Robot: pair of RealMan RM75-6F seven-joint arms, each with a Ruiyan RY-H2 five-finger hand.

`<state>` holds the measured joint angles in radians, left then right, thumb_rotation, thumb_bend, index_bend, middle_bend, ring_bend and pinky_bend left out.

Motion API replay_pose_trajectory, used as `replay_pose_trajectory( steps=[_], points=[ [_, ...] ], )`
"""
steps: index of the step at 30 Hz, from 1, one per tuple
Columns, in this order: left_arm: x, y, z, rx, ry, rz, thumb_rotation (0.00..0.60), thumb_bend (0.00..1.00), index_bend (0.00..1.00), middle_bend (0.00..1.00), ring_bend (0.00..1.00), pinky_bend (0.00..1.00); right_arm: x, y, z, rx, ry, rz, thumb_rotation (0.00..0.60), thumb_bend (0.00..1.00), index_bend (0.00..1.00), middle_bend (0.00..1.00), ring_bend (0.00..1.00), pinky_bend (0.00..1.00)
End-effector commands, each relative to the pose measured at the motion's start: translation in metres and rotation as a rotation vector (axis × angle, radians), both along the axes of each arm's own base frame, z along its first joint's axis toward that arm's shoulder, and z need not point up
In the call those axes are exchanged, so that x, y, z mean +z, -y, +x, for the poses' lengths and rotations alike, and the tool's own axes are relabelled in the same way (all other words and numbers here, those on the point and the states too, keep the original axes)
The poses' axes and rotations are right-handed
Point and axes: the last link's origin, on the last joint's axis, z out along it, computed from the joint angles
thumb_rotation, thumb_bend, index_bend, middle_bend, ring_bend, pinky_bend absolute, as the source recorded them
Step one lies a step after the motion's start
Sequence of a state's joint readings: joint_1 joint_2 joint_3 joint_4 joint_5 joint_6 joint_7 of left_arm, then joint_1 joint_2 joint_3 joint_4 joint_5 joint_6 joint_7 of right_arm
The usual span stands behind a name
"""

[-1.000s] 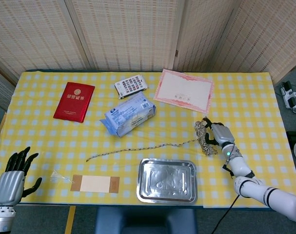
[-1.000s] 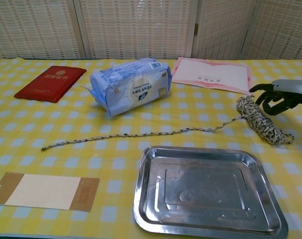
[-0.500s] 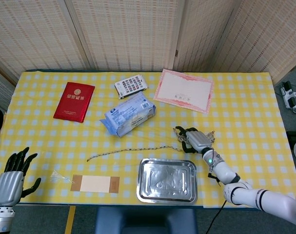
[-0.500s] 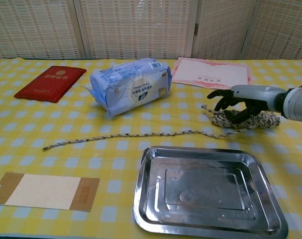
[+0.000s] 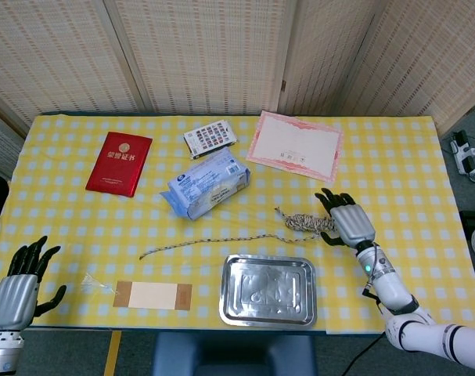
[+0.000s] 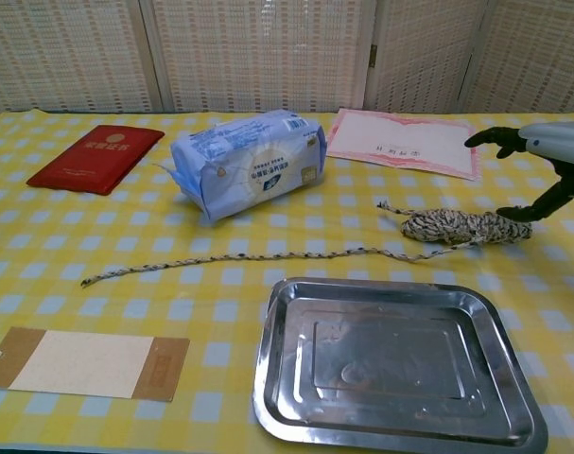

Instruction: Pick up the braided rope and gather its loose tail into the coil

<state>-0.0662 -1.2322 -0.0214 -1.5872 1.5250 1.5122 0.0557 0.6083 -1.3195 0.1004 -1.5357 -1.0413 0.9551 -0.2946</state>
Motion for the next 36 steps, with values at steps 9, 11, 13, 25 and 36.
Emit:
replay_pose_trajectory(
  steps=[9, 11, 13, 25, 36],
  points=[
    [0.001, 0.002, 0.001, -0.006, 0.002, 0.003, 0.600, 0.35, 0.20, 0.00, 0.00, 0.00, -0.022, 0.006, -0.029, -0.032, -0.070, -0.025, 0.599, 0.35, 0.00, 0.08, 0.12, 0.15],
    [0.002, 0.003, 0.001, -0.005, 0.002, 0.006, 0.600, 0.35, 0.20, 0.00, 0.00, 0.00, -0.027, 0.009, -0.028, -0.021, -0.063, -0.032, 0.600, 0.35, 0.04, 0.13, 0.15, 0.18],
    [0.002, 0.004, 0.000, -0.001, 0.001, 0.008, 0.600, 0.35, 0.20, 0.00, 0.00, 0.00, -0.032, 0.011, -0.027, -0.008, -0.061, -0.032, 0.600, 0.35, 0.10, 0.16, 0.18, 0.19],
    [0.003, 0.005, -0.001, 0.004, 0.003, 0.009, 0.600, 0.35, 0.20, 0.00, 0.00, 0.00, -0.050, 0.012, -0.025, 0.021, -0.069, -0.003, 0.600, 0.35, 0.18, 0.24, 0.23, 0.20],
    [0.002, 0.004, -0.001, 0.005, 0.001, 0.003, 0.600, 0.35, 0.20, 0.00, 0.00, 0.00, -0.058, 0.016, -0.023, 0.011, -0.049, 0.002, 0.600, 0.35, 0.28, 0.32, 0.27, 0.23]
  ],
)
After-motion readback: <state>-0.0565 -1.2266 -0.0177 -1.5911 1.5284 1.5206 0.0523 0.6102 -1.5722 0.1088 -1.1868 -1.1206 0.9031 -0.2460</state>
